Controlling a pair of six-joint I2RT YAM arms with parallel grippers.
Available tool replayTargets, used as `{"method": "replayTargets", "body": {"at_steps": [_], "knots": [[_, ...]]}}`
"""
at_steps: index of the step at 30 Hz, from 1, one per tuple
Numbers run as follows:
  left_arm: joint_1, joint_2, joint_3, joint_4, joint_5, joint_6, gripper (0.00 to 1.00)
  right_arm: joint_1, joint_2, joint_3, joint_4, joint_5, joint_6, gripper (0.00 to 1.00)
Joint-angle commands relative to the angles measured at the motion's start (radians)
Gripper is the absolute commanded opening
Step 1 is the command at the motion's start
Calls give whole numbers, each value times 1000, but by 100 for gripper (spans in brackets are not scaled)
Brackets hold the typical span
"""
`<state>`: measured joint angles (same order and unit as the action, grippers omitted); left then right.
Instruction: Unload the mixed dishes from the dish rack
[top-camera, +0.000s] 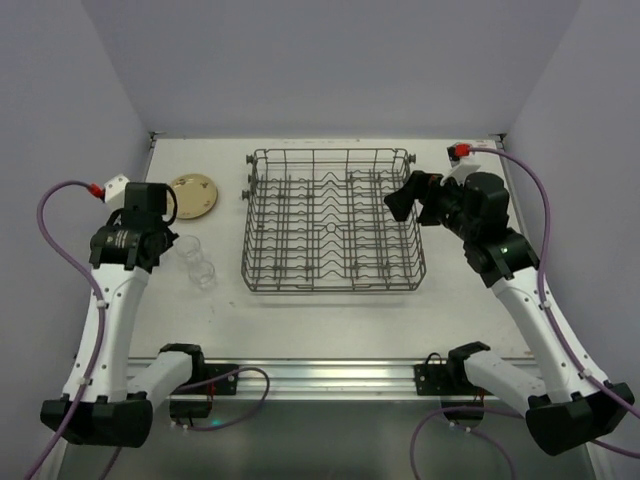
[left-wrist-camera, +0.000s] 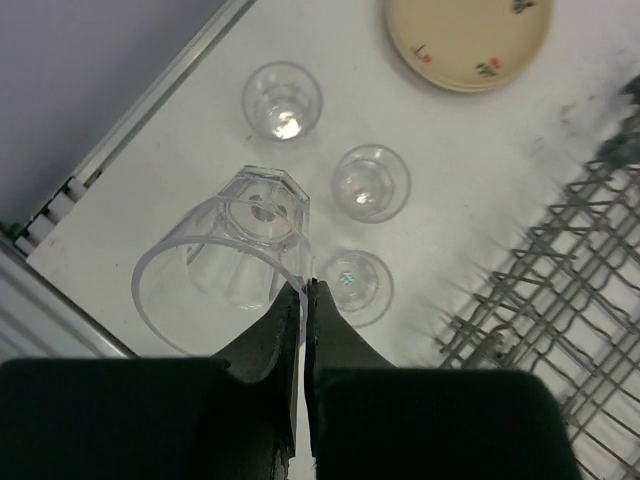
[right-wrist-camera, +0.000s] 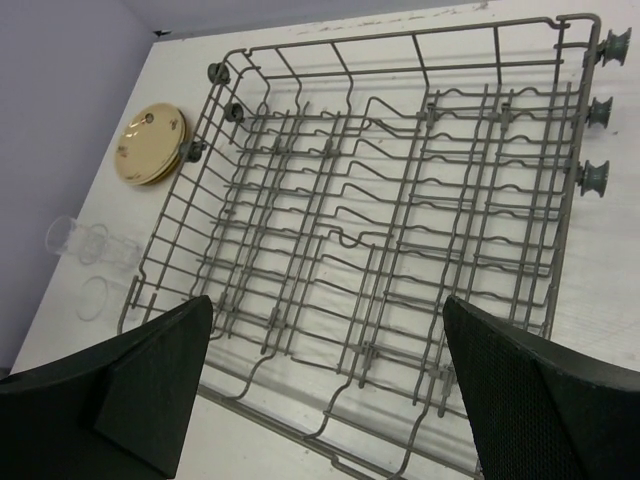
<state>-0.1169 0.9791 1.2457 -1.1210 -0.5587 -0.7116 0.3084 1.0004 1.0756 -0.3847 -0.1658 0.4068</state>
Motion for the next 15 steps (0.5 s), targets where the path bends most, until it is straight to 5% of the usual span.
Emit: {"method": "replayTargets", "body": {"at_steps": [1, 4, 15], "knots": [[167, 29, -46, 89, 166, 67, 0, 1, -39, -11, 0, 74, -37, 99], [318, 105, -83, 102, 267, 90, 0, 0, -42, -13, 0, 58, -37, 99], [338, 182, -339, 300, 361, 74, 0, 1, -68, -23, 10, 20, -34, 99]]}}
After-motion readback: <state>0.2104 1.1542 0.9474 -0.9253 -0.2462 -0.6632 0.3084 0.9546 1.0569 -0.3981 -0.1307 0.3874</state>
